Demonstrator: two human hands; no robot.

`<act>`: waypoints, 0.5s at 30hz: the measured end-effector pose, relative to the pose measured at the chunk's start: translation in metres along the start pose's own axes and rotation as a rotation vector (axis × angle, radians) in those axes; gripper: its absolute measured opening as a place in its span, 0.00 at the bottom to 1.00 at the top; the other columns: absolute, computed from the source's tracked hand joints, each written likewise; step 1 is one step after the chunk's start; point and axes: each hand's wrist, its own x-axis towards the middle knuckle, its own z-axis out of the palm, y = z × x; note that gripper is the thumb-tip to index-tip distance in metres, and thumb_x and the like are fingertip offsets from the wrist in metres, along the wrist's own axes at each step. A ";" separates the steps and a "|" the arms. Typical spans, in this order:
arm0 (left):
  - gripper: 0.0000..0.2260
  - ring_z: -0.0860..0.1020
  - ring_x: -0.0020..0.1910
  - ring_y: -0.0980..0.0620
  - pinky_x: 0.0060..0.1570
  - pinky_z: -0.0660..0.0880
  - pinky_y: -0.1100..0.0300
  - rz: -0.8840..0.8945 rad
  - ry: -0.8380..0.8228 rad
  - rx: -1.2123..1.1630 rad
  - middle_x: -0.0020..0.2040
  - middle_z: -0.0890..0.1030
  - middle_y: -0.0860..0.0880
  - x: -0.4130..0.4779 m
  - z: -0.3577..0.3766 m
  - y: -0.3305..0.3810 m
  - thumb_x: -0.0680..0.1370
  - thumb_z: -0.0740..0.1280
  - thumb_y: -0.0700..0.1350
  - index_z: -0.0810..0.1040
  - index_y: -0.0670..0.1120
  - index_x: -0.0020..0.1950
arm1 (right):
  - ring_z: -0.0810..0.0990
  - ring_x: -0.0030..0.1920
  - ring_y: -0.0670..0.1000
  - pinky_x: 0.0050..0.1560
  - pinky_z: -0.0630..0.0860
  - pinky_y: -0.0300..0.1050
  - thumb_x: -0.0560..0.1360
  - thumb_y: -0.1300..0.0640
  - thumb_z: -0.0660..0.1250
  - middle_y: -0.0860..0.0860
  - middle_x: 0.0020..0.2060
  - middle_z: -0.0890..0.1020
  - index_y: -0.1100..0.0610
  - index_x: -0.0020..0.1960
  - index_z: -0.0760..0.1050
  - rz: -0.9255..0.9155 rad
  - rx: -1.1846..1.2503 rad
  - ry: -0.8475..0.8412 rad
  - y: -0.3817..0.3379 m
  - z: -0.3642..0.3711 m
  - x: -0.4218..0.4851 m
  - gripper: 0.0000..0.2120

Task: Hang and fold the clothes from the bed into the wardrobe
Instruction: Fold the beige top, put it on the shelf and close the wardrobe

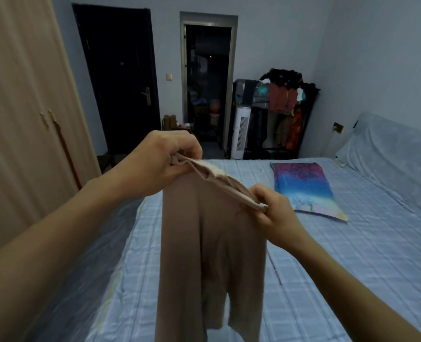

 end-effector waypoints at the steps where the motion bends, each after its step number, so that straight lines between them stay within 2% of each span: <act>1: 0.03 0.78 0.40 0.54 0.39 0.72 0.68 -0.007 0.007 -0.002 0.40 0.79 0.53 -0.002 0.000 -0.002 0.76 0.72 0.43 0.79 0.46 0.44 | 0.75 0.34 0.44 0.34 0.70 0.39 0.72 0.59 0.64 0.47 0.33 0.77 0.55 0.41 0.74 0.043 0.040 0.040 0.001 0.006 -0.002 0.02; 5: 0.03 0.79 0.40 0.54 0.37 0.74 0.65 -0.055 0.043 -0.014 0.39 0.80 0.54 -0.016 -0.002 -0.016 0.76 0.72 0.42 0.80 0.46 0.44 | 0.74 0.33 0.42 0.33 0.69 0.37 0.75 0.59 0.64 0.48 0.33 0.77 0.55 0.43 0.74 0.067 0.111 0.093 -0.001 0.019 -0.005 0.02; 9: 0.03 0.80 0.36 0.52 0.34 0.74 0.62 -0.105 0.062 -0.052 0.38 0.81 0.52 -0.027 -0.004 -0.031 0.76 0.73 0.44 0.80 0.46 0.44 | 0.79 0.37 0.53 0.36 0.75 0.50 0.75 0.61 0.69 0.53 0.35 0.80 0.57 0.43 0.79 0.026 0.171 0.043 -0.004 0.020 0.000 0.02; 11: 0.03 0.80 0.37 0.52 0.34 0.75 0.60 -0.124 0.057 -0.061 0.38 0.82 0.51 -0.030 -0.003 -0.037 0.75 0.73 0.44 0.81 0.46 0.44 | 0.80 0.38 0.57 0.37 0.76 0.52 0.73 0.61 0.70 0.54 0.36 0.81 0.57 0.44 0.81 0.023 0.180 -0.005 -0.001 0.020 0.004 0.01; 15: 0.09 0.80 0.37 0.53 0.34 0.74 0.66 -0.162 0.043 -0.071 0.38 0.82 0.52 -0.028 0.005 -0.048 0.74 0.71 0.51 0.82 0.46 0.45 | 0.83 0.40 0.47 0.40 0.78 0.39 0.72 0.72 0.69 0.47 0.37 0.83 0.52 0.44 0.81 0.078 0.202 -0.121 0.012 0.017 0.016 0.15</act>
